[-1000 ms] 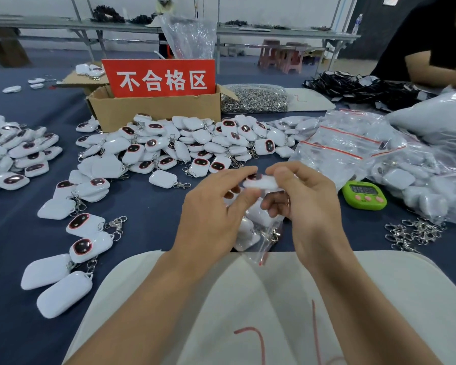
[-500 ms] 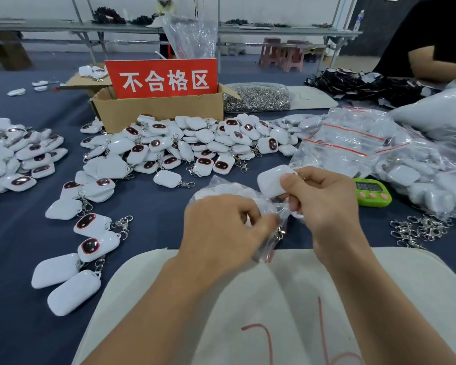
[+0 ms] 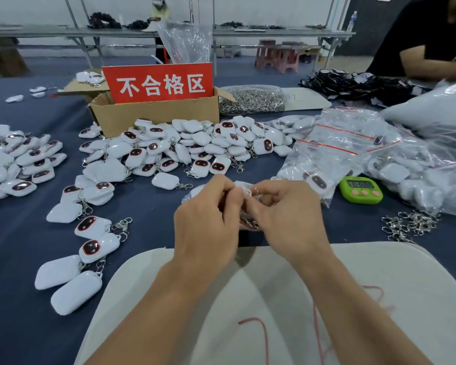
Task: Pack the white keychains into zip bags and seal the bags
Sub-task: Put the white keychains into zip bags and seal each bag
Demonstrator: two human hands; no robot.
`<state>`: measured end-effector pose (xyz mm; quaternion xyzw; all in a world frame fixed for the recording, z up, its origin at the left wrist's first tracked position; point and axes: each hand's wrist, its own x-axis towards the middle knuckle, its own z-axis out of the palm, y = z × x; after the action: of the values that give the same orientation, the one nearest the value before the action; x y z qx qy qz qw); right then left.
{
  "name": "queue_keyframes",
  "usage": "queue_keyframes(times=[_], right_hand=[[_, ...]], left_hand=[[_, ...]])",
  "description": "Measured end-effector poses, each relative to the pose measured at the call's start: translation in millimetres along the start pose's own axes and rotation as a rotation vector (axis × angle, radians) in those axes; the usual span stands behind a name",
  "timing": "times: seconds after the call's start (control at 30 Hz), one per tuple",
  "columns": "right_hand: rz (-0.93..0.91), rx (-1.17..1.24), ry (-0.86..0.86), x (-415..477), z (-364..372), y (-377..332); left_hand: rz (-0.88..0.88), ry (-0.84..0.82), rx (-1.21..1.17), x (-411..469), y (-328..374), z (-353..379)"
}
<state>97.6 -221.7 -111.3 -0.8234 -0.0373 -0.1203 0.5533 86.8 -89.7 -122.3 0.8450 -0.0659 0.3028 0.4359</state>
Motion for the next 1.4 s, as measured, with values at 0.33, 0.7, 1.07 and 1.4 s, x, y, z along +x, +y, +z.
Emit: queue_keyframes(times=[0.33,0.7,1.07,1.4], right_hand=[[0.126,-0.141,-0.12,15,-46,0],[0.073,-0.55,-0.121,11,-24,10],[0.321,0.009,-0.097,18,-31,9],[0.422,0.443,0.025,23,-24,6]], left_hand=[[0.027,-0.421,0.405,5,-3,-15],[0.112,-0.737,0.805,-10,26,-22],[0.111,-0.737,0.858,-7,28,-19],[0.141,-0.512,0.949,-6,32,-15]])
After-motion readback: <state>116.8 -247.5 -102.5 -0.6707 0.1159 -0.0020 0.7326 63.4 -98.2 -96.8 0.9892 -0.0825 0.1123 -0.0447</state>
